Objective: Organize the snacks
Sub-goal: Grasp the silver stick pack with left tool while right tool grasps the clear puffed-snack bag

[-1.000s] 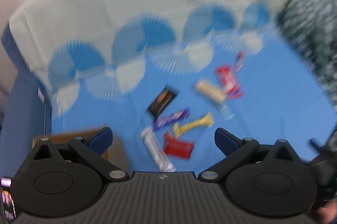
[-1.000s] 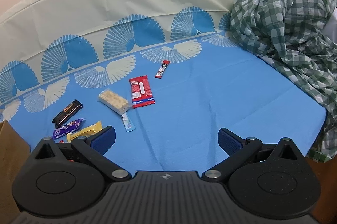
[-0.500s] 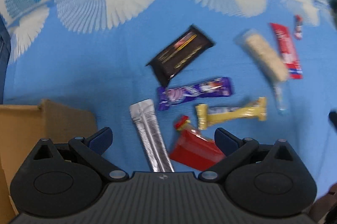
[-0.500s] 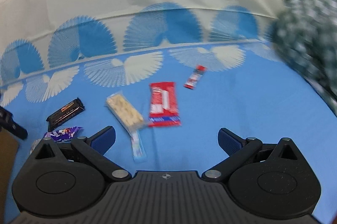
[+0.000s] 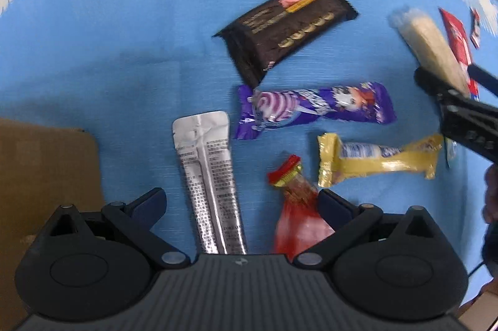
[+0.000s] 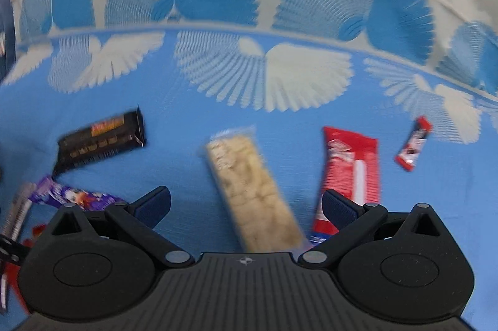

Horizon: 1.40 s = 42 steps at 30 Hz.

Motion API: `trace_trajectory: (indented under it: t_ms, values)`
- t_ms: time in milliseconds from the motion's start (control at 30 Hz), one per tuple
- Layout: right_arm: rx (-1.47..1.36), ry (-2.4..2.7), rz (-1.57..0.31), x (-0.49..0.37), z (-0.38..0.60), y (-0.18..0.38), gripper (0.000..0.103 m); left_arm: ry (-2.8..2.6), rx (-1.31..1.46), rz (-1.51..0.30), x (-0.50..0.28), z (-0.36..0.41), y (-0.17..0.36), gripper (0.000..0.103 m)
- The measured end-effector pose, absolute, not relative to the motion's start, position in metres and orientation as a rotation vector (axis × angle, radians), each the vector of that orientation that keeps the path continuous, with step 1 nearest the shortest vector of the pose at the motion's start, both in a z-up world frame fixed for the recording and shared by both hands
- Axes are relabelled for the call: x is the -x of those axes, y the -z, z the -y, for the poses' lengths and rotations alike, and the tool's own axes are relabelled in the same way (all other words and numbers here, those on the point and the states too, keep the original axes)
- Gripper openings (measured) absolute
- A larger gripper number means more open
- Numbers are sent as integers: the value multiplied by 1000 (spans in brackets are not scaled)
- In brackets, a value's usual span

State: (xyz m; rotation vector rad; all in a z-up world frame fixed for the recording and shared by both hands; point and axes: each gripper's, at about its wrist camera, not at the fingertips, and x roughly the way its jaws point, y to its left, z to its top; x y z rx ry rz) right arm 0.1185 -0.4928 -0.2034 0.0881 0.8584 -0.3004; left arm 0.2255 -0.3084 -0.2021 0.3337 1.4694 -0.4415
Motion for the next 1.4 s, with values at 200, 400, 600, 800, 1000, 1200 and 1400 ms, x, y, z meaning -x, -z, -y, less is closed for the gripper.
trace_trajectory:
  t_ms: [200,400,600,800,1000,1200,1400]
  values:
    - [-21,271,-885,-125,482,220,80,411,-195,-1479,-231,275,200,86]
    - [89,229,-904,-117,464,214,39,454,-122,-1442,-220,264,177,34]
    - [33,271,-931,-103,468,215,51,490,-149,-1453,-200,247,184,70]
    - [50,259,-918,-100,465,219,39,465,-189,-1379,-186,237,188,43]
    - [70,284,-812,-86,456,197,38,469,-169,-1313,-175,222,170,22]
    - [-76,355,-630,-38,452,137,38,537,-146,-1252,-145,213,131,23]
    - [-307,377,-515,41,420,84,38,626,-161,-1108,-89,186,69,23]
